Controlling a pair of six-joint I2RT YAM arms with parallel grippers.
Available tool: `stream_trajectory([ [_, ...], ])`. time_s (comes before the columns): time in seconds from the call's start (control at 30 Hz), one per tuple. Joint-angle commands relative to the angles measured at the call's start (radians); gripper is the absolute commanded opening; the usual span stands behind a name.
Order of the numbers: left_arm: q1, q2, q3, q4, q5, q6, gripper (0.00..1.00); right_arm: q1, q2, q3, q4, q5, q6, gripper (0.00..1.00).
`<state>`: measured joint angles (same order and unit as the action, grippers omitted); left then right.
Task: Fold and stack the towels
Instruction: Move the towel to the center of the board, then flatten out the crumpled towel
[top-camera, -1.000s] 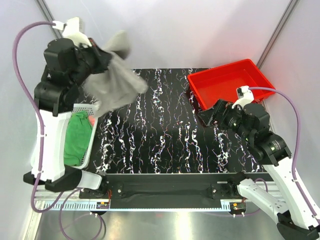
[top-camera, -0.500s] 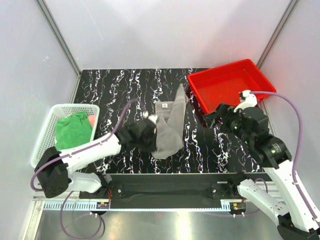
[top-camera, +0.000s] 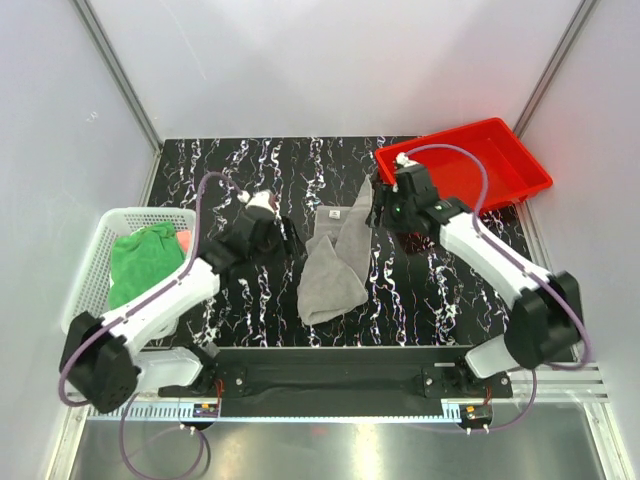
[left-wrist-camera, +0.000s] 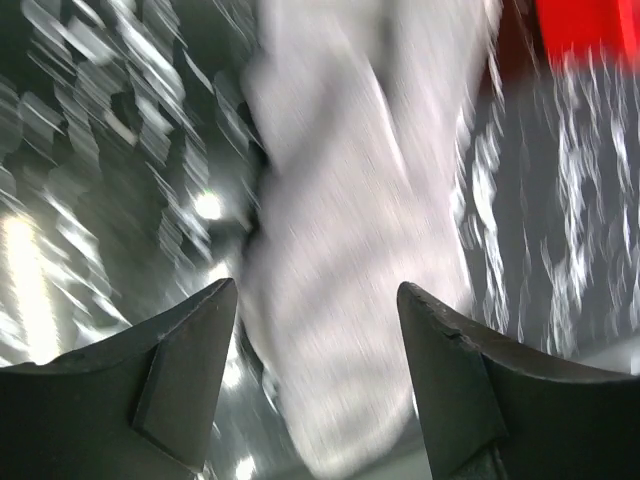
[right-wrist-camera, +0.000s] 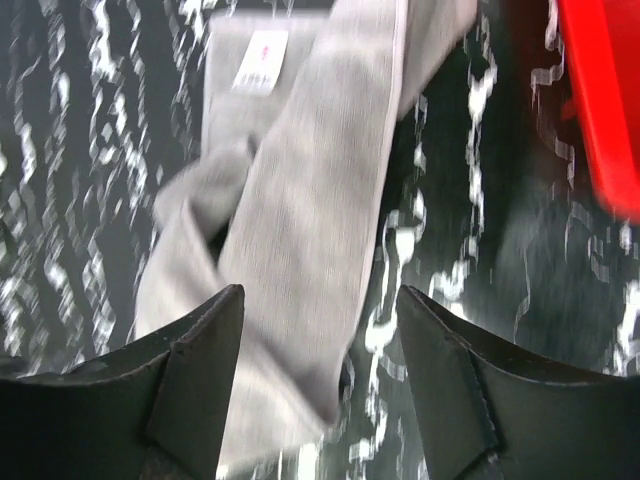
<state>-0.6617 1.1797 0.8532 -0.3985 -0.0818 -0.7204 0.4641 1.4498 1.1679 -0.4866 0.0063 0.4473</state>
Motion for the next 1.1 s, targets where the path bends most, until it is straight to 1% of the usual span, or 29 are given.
stream_trajectory([
  [0.0,0.06,0.131,0.078,0.072,0.019,0.101,0.71,0.007,0.102,0.105,0.101,0.09,-0.044,0.69],
  [0.03,0.06,0.164,0.096,0.084,0.046,0.113,0.71,0.005,0.177,0.121,0.103,0.104,-0.048,0.69],
  [0.07,0.06,0.196,0.105,0.128,0.075,0.134,0.71,0.007,0.214,0.15,0.106,0.131,-0.053,0.69],
  [0.1,0.057,0.259,0.116,0.153,0.165,0.139,0.71,0.007,0.246,0.163,0.112,0.136,-0.058,0.69],
  [0.13,0.057,0.291,0.124,0.179,0.19,0.141,0.71,0.007,0.304,0.174,0.144,0.138,-0.068,0.69],
  [0.17,0.053,0.351,0.136,0.176,0.201,0.141,0.71,0.005,0.331,0.202,0.158,0.147,-0.073,0.69],
  [0.2,0.041,0.377,0.154,0.171,0.205,0.144,0.69,0.005,0.38,0.222,0.169,0.158,-0.078,0.69],
  [0.23,0.034,0.399,0.161,0.167,0.206,0.153,0.67,0.004,0.406,0.242,0.183,0.187,-0.09,0.66],
  [0.27,0.022,0.429,0.165,0.167,0.208,0.156,0.65,0.002,0.431,0.295,0.18,0.205,-0.091,0.65],
  [0.33,0.02,0.451,0.165,0.164,0.221,0.153,0.48,-0.002,0.51,0.354,0.16,0.245,-0.108,0.61],
  [0.37,0.02,0.462,0.164,0.162,0.231,0.154,0.37,-0.007,0.538,0.405,0.152,0.257,-0.116,0.55],
  [0.4,0.02,0.46,0.159,0.159,0.244,0.157,0.26,-0.01,0.582,0.429,0.146,0.265,-0.122,0.55],
  [0.43,0.02,0.459,0.146,0.136,0.243,0.164,0.08,-0.013,0.606,0.472,0.126,0.273,-0.127,0.55],
  [0.47,0.022,0.44,0.138,0.11,0.228,0.164,0.0,-0.024,0.625,0.49,0.114,0.273,-0.127,0.56],
  [0.5,0.022,0.425,0.13,0.066,0.135,0.156,0.0,-0.025,0.65,0.504,0.108,0.27,-0.128,0.56],
  [0.53,0.024,0.404,0.112,-0.033,0.084,0.136,0.0,-0.031,0.658,0.515,0.099,0.258,-0.128,0.56],
  [0.6,0.022,0.283,0.061,-0.086,-0.019,0.125,0.0,-0.035,0.661,0.523,0.1,0.23,-0.13,0.56],
  [0.63,0.02,0.228,0.032,-0.109,-0.029,0.109,0.0,-0.036,0.659,0.52,0.108,0.183,-0.143,0.56],
  [0.67,0.01,0.112,-0.036,-0.112,-0.035,0.099,0.0,-0.036,0.659,0.513,0.115,0.154,-0.154,0.56],
  [0.77,-0.021,-0.065,-0.117,-0.135,-0.016,0.07,0.0,-0.036,0.672,0.518,0.128,0.112,-0.177,0.56],
  [0.8,-0.029,-0.093,-0.129,-0.137,0.025,0.064,0.0,-0.036,0.679,0.519,0.131,0.103,-0.18,0.55],
  [0.83,-0.035,-0.141,-0.14,-0.134,0.04,0.046,0.0,-0.036,0.682,0.529,0.135,0.056,-0.18,0.54],
  [0.9,-0.082,-0.178,-0.17,-0.126,0.057,0.027,0.0,-0.035,0.687,0.535,0.144,-0.004,-0.174,0.53],
  [0.93,-0.102,-0.192,-0.178,-0.116,0.056,0.009,0.0,-0.035,0.684,0.538,0.155,-0.07,-0.164,0.53],
  [0.97,-0.134,-0.204,-0.184,-0.109,0.056,0.0,0.0,-0.033,0.682,0.538,0.163,-0.087,-0.154,0.53],
  [1.03,-0.15,-0.201,-0.198,-0.094,0.065,-0.023,0.0,-0.031,0.673,0.538,0.193,-0.132,-0.142,0.54],
  [1.07,-0.157,-0.192,-0.2,-0.092,0.062,-0.03,0.02,-0.028,0.672,0.539,0.206,-0.152,-0.142,0.54],
])
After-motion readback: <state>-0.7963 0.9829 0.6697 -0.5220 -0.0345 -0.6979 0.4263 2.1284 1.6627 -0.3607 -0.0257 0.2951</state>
